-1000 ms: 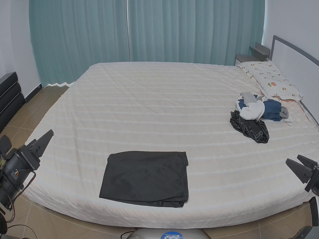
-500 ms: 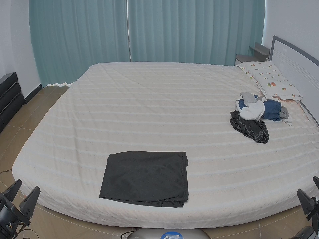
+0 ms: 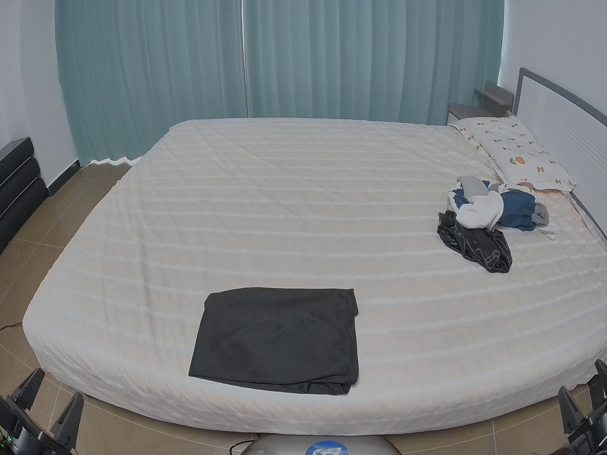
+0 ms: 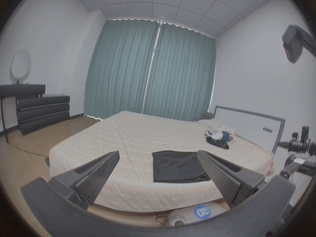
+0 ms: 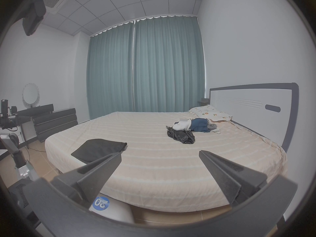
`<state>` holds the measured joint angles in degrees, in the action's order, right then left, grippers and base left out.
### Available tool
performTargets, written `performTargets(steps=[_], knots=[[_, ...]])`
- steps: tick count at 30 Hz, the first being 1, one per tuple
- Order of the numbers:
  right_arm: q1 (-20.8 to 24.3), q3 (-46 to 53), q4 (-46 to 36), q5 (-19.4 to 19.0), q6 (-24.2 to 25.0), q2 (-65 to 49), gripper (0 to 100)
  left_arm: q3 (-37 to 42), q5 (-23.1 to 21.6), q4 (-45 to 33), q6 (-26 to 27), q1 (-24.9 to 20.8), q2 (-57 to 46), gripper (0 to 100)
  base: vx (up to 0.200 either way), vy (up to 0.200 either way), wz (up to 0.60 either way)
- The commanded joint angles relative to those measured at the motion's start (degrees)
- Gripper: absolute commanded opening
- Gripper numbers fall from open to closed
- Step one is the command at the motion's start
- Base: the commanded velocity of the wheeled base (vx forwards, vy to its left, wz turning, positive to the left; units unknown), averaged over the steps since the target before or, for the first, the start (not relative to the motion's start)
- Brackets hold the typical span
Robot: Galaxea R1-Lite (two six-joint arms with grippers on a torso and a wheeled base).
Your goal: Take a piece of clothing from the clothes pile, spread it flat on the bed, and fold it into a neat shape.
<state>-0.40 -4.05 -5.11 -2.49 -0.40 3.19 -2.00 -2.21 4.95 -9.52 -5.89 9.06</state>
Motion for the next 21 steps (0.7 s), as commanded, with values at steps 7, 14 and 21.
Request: performTargets(steps=[7, 14, 21], knots=[[0.3, 1.4, 0.3, 0.1, -0.6, -3.1, 100, 1.8, 0.6, -1.8, 4.2, 0.1, -3.7, 100, 0.000, 0.000, 0.00], [0.3, 3.9, 5.1, 1.2, -0.8, -3.2, 100, 1.8, 0.4, -2.0, 4.2, 0.1, -3.7, 100, 0.000, 0.000, 0.00], [0.3, 4.0, 5.1, 1.3, -0.8, -3.2, 100, 1.8, 0.4, -2.0, 4.2, 0.1, -3.6, 100, 0.000, 0.000, 0.00]])
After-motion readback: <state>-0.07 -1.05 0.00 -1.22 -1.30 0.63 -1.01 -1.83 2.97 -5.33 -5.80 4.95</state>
